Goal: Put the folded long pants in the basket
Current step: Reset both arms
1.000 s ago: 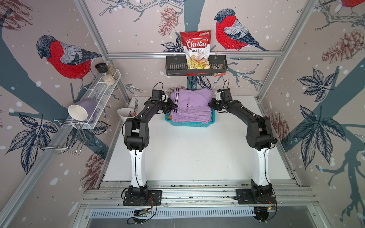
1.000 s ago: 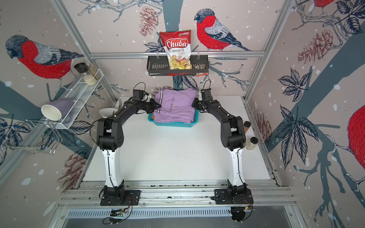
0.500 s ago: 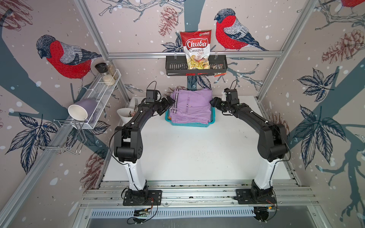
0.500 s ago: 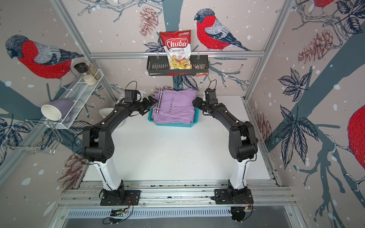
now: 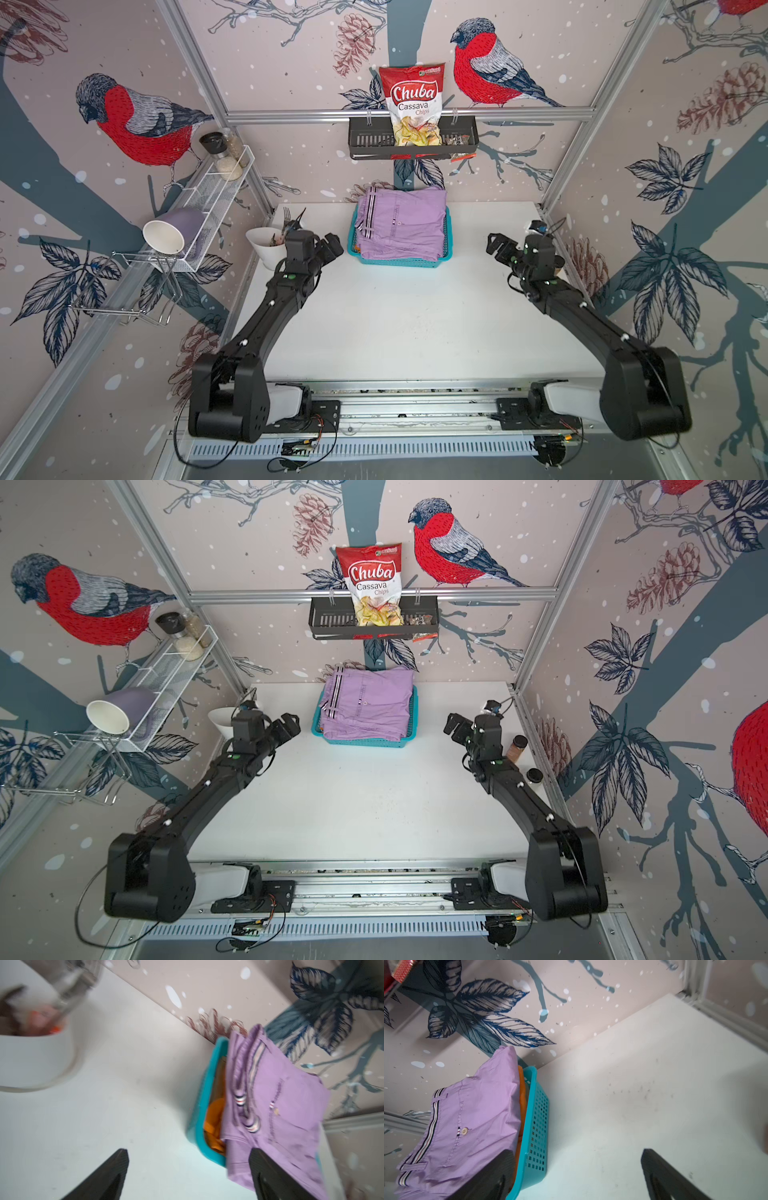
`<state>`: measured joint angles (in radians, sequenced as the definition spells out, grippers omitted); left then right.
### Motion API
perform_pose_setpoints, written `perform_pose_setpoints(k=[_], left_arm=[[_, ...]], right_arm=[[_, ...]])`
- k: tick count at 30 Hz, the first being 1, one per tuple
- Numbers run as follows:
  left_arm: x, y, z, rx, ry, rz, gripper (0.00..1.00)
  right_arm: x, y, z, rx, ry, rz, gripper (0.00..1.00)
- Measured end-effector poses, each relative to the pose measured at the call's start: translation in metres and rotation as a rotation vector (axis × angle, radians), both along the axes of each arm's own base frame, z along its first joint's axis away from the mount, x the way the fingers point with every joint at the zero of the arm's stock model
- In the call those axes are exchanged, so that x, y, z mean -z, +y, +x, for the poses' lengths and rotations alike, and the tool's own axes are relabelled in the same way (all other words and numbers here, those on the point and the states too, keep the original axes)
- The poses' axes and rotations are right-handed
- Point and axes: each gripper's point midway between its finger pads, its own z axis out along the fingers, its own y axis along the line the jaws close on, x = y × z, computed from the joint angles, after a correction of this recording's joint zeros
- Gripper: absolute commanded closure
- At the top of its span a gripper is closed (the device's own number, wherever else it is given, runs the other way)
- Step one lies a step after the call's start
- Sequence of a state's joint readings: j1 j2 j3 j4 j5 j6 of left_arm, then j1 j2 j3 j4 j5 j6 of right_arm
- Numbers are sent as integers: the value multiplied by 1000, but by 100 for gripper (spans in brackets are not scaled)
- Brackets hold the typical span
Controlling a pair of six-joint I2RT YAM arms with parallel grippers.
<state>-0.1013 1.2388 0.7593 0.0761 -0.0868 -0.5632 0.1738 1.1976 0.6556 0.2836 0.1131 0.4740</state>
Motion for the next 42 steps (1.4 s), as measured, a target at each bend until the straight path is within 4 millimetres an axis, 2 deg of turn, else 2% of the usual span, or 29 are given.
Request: perform_pose_setpoints(k=[2,5,7,10,12,14,16,20,22,25,28,30,42], left_arm=[[23,20,-17,-62,-24,106,5],[66,47,-47,-149,-31,255,5],[79,56,-57,-169,-31,326,5],[70,64,-45,-202,-76,397,5],[67,67,-37,-210,-102,434,5],[76,71,-37,-207,-89,472,5],[78,76,-35,-209,-105,487,5],[92,75,-29,-134,-121,487,5],[87,63,-23,-63,-162,480,7],[84,55,-21,-12,-201,482,3],[81,47,-20,38,-230,481,3],[79,45,-19,45,-241,481,3],[77,41,-16,75,-251,495,3]], right_arm=[[5,-17,-20,75,-96,-71,0],[35,-25,-52,97,-175,-185,0],[52,-30,-61,100,-168,-267,0],[43,-35,-49,126,-193,-351,0],[44,-37,-42,141,-195,-408,0],[64,-48,-43,163,-161,-448,0],[84,-70,-46,215,-102,-466,0],[95,-99,-41,282,-89,-427,0],[94,-97,-38,271,-100,-411,0],[82,-92,-32,257,-145,-388,0],[82,-82,-31,234,-153,-388,0],[82,-77,-30,217,-157,-391,0],[79,-83,-28,217,-164,-384,0]])
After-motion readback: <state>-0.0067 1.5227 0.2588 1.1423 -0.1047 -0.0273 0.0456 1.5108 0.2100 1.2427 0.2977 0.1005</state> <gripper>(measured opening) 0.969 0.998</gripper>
